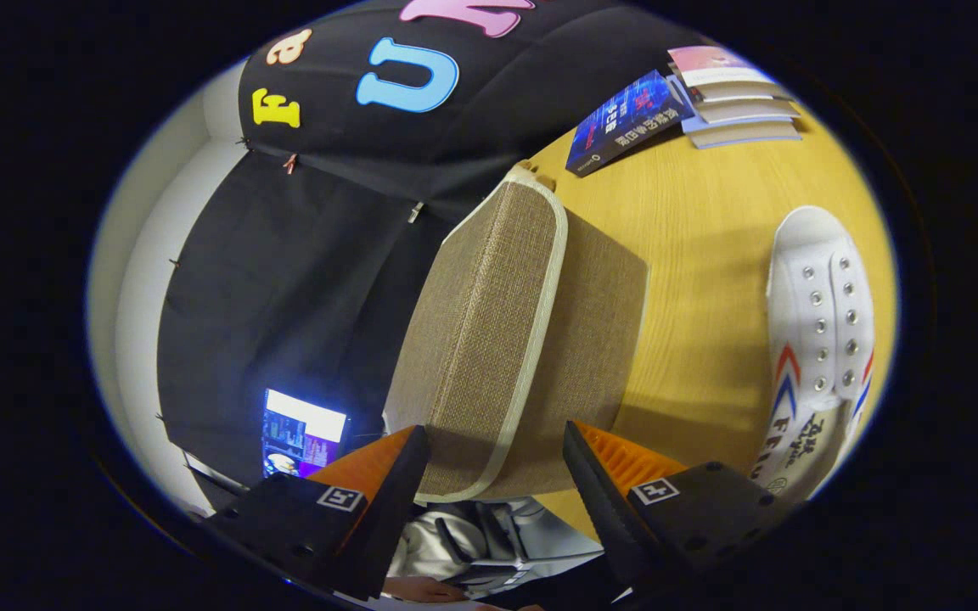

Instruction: Open the storage box then place both shoes into the box .Put the left shoe in first, then the right shoe, with the right side of both shoes facing outward in a uniform manner.

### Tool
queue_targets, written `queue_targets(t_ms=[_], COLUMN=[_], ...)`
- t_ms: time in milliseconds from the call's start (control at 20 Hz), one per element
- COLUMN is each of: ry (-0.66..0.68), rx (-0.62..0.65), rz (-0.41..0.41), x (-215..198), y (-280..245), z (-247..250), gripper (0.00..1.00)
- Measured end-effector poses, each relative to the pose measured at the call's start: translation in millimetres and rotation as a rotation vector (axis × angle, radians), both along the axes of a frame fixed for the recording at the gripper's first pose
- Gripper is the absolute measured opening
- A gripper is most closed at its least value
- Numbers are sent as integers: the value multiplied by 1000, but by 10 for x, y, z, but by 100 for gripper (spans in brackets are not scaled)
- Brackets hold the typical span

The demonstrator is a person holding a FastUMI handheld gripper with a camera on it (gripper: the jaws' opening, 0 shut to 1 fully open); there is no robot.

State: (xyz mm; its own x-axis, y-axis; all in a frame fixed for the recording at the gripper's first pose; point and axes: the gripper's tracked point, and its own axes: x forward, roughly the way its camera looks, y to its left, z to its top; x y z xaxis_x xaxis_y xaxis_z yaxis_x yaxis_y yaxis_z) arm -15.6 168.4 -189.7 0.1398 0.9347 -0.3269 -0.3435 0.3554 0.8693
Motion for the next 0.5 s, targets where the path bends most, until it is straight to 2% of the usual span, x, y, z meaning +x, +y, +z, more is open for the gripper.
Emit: queue_targets(t_ms=[200, 500], ry=[112, 202], rx=[78, 174], rz=[47, 19], x=[-59, 12], y=[58, 240], z=[-28, 60], gripper=[98, 97])
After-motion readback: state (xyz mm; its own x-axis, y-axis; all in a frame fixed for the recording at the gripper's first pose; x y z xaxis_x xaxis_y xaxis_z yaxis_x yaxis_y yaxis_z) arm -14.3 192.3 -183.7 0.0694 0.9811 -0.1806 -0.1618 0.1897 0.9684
